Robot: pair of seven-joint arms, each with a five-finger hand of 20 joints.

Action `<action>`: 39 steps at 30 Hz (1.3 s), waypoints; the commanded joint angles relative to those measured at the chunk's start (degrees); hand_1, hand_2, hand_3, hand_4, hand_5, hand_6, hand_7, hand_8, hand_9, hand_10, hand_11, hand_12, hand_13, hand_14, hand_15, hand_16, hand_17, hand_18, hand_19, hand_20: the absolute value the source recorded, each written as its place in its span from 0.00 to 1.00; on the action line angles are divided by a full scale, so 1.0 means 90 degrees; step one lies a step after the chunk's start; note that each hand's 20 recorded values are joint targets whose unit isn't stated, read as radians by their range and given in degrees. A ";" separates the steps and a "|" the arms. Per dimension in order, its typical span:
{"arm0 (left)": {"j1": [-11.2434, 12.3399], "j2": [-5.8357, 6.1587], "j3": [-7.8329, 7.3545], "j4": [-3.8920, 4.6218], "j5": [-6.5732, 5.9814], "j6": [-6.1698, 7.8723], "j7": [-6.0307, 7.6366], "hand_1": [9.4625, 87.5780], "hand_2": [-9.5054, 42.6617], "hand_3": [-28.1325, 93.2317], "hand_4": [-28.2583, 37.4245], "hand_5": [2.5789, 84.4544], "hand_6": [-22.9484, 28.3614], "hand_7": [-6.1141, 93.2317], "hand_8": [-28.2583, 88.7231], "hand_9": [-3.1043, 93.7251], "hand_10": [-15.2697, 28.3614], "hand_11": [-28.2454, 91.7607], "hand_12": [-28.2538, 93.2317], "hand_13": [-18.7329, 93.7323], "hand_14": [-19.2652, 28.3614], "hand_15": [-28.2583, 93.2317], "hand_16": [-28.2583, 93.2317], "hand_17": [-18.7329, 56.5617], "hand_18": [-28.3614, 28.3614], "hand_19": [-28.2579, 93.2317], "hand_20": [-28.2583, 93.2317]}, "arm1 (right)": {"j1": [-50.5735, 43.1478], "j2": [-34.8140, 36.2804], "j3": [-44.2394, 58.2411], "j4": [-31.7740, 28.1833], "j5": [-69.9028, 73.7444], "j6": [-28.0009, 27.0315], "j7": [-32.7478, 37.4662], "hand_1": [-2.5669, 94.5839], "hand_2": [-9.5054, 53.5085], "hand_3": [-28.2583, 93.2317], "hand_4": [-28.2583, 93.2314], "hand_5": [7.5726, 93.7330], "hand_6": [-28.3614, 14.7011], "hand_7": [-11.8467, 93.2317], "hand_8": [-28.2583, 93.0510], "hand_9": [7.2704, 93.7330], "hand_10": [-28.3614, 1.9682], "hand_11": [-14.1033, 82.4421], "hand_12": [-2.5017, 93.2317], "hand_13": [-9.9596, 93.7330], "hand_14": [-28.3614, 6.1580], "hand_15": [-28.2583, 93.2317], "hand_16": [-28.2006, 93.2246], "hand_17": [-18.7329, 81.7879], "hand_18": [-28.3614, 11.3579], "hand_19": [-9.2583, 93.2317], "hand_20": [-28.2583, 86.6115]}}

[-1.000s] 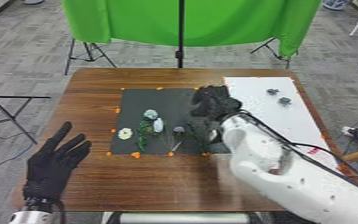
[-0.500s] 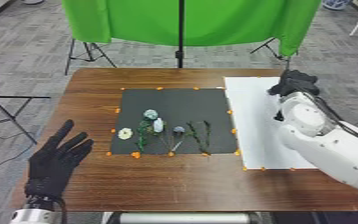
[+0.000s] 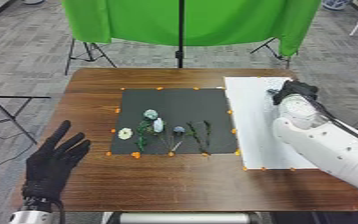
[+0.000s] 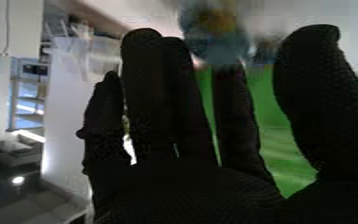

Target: Arrange flowers

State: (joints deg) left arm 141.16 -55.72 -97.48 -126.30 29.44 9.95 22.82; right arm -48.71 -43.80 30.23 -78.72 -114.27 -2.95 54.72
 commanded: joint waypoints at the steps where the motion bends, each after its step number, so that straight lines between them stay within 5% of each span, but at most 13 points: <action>1: -0.0054 -0.0353 -0.0074 0.0035 0.0203 -0.0161 -0.0328 0.16 0.25 0.88 0.00 0.33 0.54 0.19 0.15 0.35 0.79 0.41 0.33 0.35 1.00 0.62 0.18 0.11 1.00 0.66 0.28 | -0.0418 -0.0134 0.0155 0.0144 -0.0044 -0.0603 0.0276 0.45 0.00 0.87 0.00 0.56 0.77 0.26 0.12 0.61 0.50 0.33 0.17 0.63 0.50 0.74 0.30 0.35 0.15 0.84 0.66; 4: -0.0068 -0.0466 -0.0134 0.0032 0.0279 -0.0216 -0.0464 0.16 0.26 0.88 0.00 0.33 0.54 0.19 0.15 0.35 0.79 0.41 0.33 0.35 1.00 0.62 0.18 0.11 1.00 0.66 0.28 | -0.0584 0.0052 -0.0120 0.0095 -0.0512 0.0266 0.0013 0.58 0.00 0.78 0.00 0.71 0.75 0.26 0.16 0.80 0.65 0.27 0.24 0.78 0.75 0.65 0.43 0.46 0.23 0.89 0.62; 6: -0.0067 -0.0537 -0.0155 0.0029 0.0313 -0.0229 -0.0528 0.16 0.26 0.88 0.00 0.33 0.54 0.19 0.15 0.35 0.79 0.41 0.33 0.35 1.00 0.62 0.18 0.11 1.00 0.66 0.28 | -0.0575 0.0118 -0.0263 0.0030 -0.0559 0.0645 -0.0026 0.65 0.00 0.73 0.00 0.87 0.75 0.28 0.23 0.96 0.76 0.25 0.32 0.89 0.83 0.62 0.47 0.53 0.29 0.93 0.58; 15: 0.0010 -0.0599 -0.0257 -0.0021 0.0370 -0.0257 -0.0637 0.15 0.26 0.88 0.00 0.33 0.54 0.19 0.15 0.35 0.79 0.41 0.33 0.35 1.00 0.62 0.18 0.11 1.00 0.66 0.28 | -0.0439 0.0396 -0.0322 -0.1014 -0.1100 0.2177 -0.0420 0.65 0.00 0.76 0.00 0.93 0.75 0.29 0.24 1.00 0.79 0.30 0.32 0.94 0.81 0.63 0.46 0.57 0.28 0.96 0.57; 20: 0.0002 -0.0664 -0.0281 -0.0018 0.0417 -0.0331 -0.0702 0.16 0.26 0.88 0.00 0.33 0.54 0.19 0.15 0.35 0.79 0.41 0.33 0.35 1.00 0.62 0.18 0.11 1.00 0.66 0.28 | -0.0533 0.0298 -0.0301 -0.2085 -0.1117 0.2154 -0.1117 0.64 0.00 0.78 0.00 0.93 0.74 0.29 0.25 1.00 0.77 0.31 0.32 0.93 0.79 0.65 0.47 0.56 0.28 0.96 0.57; 21: 0.0028 -0.0545 -0.0240 -0.0017 0.0336 -0.0278 -0.0595 0.16 0.26 0.88 0.00 0.33 0.54 0.19 0.15 0.35 0.79 0.41 0.33 0.35 1.00 0.62 0.18 0.11 1.00 0.66 0.28 | -0.0576 0.0172 -0.0266 -0.2206 -0.1099 0.2047 -0.1253 0.64 0.00 0.78 0.00 0.93 0.74 0.29 0.25 1.00 0.76 0.30 0.33 0.92 0.79 0.65 0.47 0.55 0.27 0.96 0.57; 23: 0.0004 -0.0517 -0.0207 -0.0007 0.0331 -0.0278 -0.0569 0.16 0.26 0.88 0.00 0.33 0.54 0.19 0.15 0.35 0.79 0.41 0.33 0.35 1.00 0.62 0.18 0.11 1.00 0.66 0.28 | -0.0626 -0.0048 -0.0332 -0.2343 -0.1148 0.1896 -0.1493 0.64 0.00 0.78 0.00 0.92 0.74 0.29 0.25 1.00 0.75 0.30 0.34 0.91 0.77 0.67 0.46 0.54 0.27 0.96 0.58; 25: 0.0012 -0.0513 -0.0181 0.0002 0.0298 -0.0261 -0.0523 0.16 0.26 0.88 0.00 0.33 0.54 0.19 0.15 0.35 0.79 0.41 0.33 0.35 1.00 0.62 0.18 0.11 1.00 0.66 0.28 | -0.0650 -0.0296 -0.0473 -0.2335 -0.1204 0.1858 -0.1642 0.63 0.00 0.79 0.00 0.92 0.74 0.29 0.25 1.00 0.73 0.30 0.35 0.89 0.77 0.69 0.46 0.53 0.27 0.96 0.58; 26: 0.0065 -0.0390 -0.0142 -0.0003 0.0209 -0.0177 -0.0370 0.16 0.26 0.88 0.00 0.33 0.54 0.19 0.15 0.35 0.79 0.41 0.33 0.35 1.00 0.62 0.18 0.11 1.00 0.66 0.28 | -0.0679 -0.0453 -0.0472 -0.2311 -0.1200 0.1731 -0.1720 0.63 0.00 0.79 0.00 0.92 0.74 0.29 0.25 1.00 0.73 0.31 0.35 0.89 0.76 0.69 0.46 0.52 0.26 0.96 0.58; 28: 0.0090 -0.0323 -0.0164 -0.0006 0.0170 -0.0160 -0.0317 0.16 0.26 0.88 0.00 0.33 0.54 0.19 0.15 0.35 0.79 0.41 0.33 0.35 1.00 0.62 0.18 0.11 1.00 0.66 0.28 | -0.0695 -0.0679 -0.0536 -0.2295 -0.1095 0.1606 -0.1801 0.63 0.00 0.79 0.00 0.91 0.74 0.29 0.25 1.00 0.74 0.31 0.36 0.88 0.75 0.70 0.45 0.52 0.26 0.96 0.58; 35: 0.0077 -0.0386 -0.0263 -0.0029 0.0213 -0.0170 -0.0343 0.15 0.26 0.88 0.00 0.33 0.54 0.19 0.15 0.35 0.79 0.41 0.33 0.35 1.00 0.61 0.18 0.11 1.00 0.66 0.28 | -0.0628 -0.1035 -0.0852 -0.2079 -0.1385 0.1242 -0.1968 0.61 0.00 0.78 0.00 0.90 0.74 0.28 0.24 1.00 0.74 0.31 0.38 0.85 0.72 0.73 0.44 0.49 0.25 0.94 0.59; 39: 0.0049 -0.0277 -0.0289 -0.0009 0.0139 -0.0129 -0.0300 0.15 0.26 0.88 0.00 0.33 0.54 0.19 0.15 0.35 0.79 0.41 0.33 0.35 1.00 0.61 0.18 0.11 1.00 0.66 0.28 | -0.0630 -0.1058 -0.0907 -0.1997 -0.1597 0.1002 -0.1970 0.59 0.00 0.79 0.00 0.88 0.74 0.27 0.23 0.99 0.74 0.30 0.40 0.82 0.71 0.75 0.43 0.47 0.24 0.94 0.60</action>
State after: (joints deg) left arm 141.31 -58.74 -99.43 -126.33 31.35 8.01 20.09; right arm -53.87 -52.52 22.37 -97.27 -126.14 9.37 37.76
